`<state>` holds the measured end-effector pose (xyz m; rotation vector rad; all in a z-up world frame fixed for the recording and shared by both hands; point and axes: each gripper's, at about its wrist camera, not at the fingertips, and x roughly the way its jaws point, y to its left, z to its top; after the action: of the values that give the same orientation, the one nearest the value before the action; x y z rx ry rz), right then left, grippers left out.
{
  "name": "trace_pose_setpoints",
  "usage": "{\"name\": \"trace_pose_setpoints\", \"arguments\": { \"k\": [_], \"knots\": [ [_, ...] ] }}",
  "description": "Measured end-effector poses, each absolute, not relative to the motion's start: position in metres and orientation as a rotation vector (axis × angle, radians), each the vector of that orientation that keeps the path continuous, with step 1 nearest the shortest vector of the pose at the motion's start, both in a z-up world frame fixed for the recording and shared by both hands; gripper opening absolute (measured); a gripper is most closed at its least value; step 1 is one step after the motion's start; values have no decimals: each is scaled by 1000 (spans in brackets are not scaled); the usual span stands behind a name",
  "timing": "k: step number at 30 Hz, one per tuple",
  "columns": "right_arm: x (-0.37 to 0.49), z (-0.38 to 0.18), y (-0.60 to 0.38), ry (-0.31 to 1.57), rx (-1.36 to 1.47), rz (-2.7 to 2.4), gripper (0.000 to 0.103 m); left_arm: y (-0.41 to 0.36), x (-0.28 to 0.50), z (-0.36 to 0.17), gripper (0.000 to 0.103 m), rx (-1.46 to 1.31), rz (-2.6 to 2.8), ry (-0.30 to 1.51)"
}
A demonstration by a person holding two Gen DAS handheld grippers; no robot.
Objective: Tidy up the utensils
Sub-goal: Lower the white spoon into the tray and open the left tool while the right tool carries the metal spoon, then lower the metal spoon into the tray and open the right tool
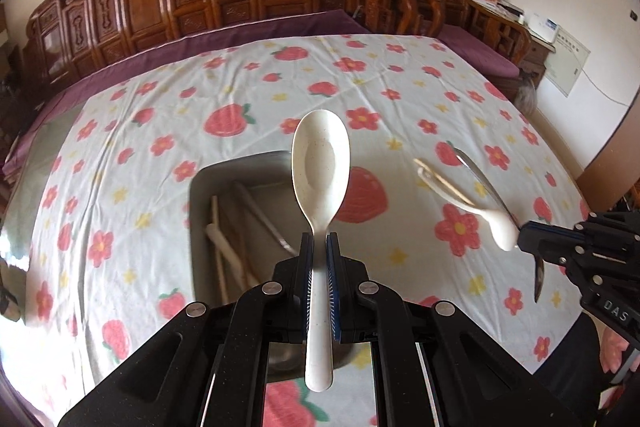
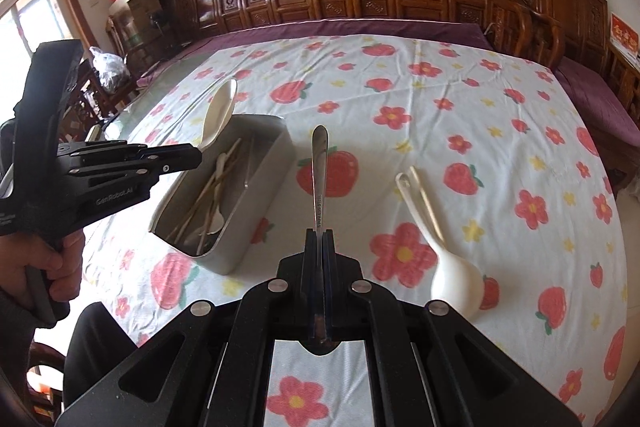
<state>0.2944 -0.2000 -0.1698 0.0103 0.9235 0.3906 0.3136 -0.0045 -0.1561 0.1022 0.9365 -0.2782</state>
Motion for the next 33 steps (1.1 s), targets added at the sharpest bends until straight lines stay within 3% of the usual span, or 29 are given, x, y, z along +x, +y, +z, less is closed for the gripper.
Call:
{"name": "trace_pose_setpoints", "arguments": {
  "k": [20,22,26,33],
  "knots": [
    [309,-174,-140,958,-79,434,4,49,328,-185,8,19,-201,963],
    [310,-173,-136,959,-78,439,4,50,325,-181,17,24,-197,952],
    [313,-173,-126,957,-81,451,4,58,312,-168,20,28,-193,921],
    [328,-174,-100,967,-65,483,4,78,291,-151,42,44,-173,856]
  ]
}}
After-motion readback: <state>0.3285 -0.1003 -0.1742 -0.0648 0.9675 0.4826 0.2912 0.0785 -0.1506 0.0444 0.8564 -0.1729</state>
